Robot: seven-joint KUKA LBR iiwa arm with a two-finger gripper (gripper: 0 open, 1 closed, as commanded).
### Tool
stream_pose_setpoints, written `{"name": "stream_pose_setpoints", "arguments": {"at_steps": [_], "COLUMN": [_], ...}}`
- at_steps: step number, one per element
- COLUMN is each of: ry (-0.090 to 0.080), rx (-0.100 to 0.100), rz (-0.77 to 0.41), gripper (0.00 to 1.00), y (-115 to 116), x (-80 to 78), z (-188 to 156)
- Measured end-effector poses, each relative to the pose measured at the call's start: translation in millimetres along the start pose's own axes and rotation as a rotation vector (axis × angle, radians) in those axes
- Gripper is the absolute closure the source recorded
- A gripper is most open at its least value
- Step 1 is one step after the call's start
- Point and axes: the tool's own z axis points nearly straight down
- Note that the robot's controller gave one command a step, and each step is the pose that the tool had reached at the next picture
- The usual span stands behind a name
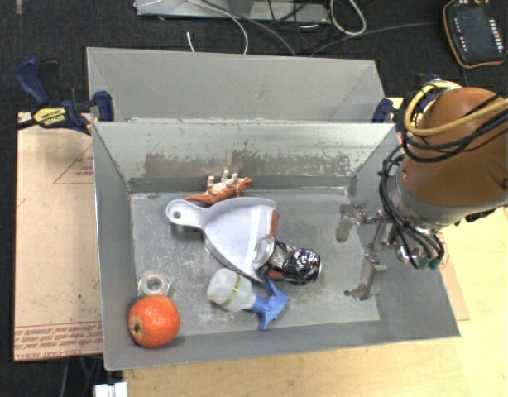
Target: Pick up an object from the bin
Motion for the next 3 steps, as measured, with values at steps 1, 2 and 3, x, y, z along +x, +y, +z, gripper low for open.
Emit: {"name": "stream_pose_setpoints", "arguments": {"at_steps": [1, 2, 3], "ry": [0.0, 0.0, 0.0], "rx": [0.0, -0.001, -0.001], "rz": [0.0, -0.133, -0.133], "gripper": [0.0, 1.0, 1.0], "y": [0, 42, 42], "x": [0.0, -4.3, -4.3], "z": [0, 36, 36]}}
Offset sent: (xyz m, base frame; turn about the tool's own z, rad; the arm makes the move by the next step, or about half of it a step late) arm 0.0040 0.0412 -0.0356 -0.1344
